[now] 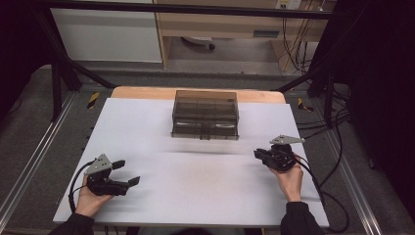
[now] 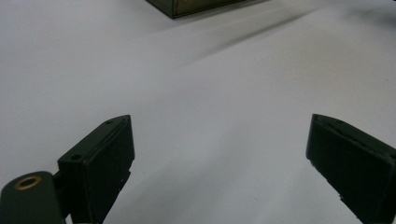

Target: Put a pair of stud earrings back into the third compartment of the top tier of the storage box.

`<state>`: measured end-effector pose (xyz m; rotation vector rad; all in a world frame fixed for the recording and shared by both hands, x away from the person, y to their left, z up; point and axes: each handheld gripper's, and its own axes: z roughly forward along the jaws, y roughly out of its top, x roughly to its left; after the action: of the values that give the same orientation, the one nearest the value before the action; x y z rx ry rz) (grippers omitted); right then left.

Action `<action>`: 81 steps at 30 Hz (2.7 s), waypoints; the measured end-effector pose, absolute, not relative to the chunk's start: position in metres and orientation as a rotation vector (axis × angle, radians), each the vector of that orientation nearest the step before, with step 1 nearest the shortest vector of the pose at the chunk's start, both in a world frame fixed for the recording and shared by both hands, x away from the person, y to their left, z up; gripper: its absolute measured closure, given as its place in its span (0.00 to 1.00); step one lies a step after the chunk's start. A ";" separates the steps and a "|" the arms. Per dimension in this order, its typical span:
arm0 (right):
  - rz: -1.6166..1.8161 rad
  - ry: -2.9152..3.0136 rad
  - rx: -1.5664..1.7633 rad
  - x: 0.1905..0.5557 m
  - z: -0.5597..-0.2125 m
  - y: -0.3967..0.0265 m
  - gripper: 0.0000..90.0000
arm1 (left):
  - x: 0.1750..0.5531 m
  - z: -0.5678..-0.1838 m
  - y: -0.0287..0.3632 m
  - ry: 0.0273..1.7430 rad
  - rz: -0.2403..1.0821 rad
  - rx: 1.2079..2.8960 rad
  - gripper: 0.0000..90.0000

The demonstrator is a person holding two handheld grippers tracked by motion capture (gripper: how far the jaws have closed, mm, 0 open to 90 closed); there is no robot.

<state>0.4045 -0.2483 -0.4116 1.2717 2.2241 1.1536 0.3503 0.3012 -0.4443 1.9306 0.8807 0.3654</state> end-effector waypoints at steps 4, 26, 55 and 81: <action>1.171 2.219 1.257 0.401 -0.405 -0.245 0.88 | 0.350 -0.444 0.301 0.880 0.366 1.930 0.09; 1.226 2.216 1.165 0.396 -0.361 -0.224 0.88 | 0.349 -0.445 0.303 0.881 0.370 1.930 0.09; 1.240 2.199 1.120 0.431 -0.328 -0.181 0.88 | 0.349 -0.444 0.304 0.886 0.371 1.929 0.09; 1.176 2.219 1.192 0.475 -0.351 -0.153 0.88 | 0.350 -0.445 0.304 0.886 0.370 1.929 0.09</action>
<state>0.4752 -0.1533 -0.3506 1.1922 2.2191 1.1762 0.3496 0.3039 -0.4448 1.9294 0.8865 0.3697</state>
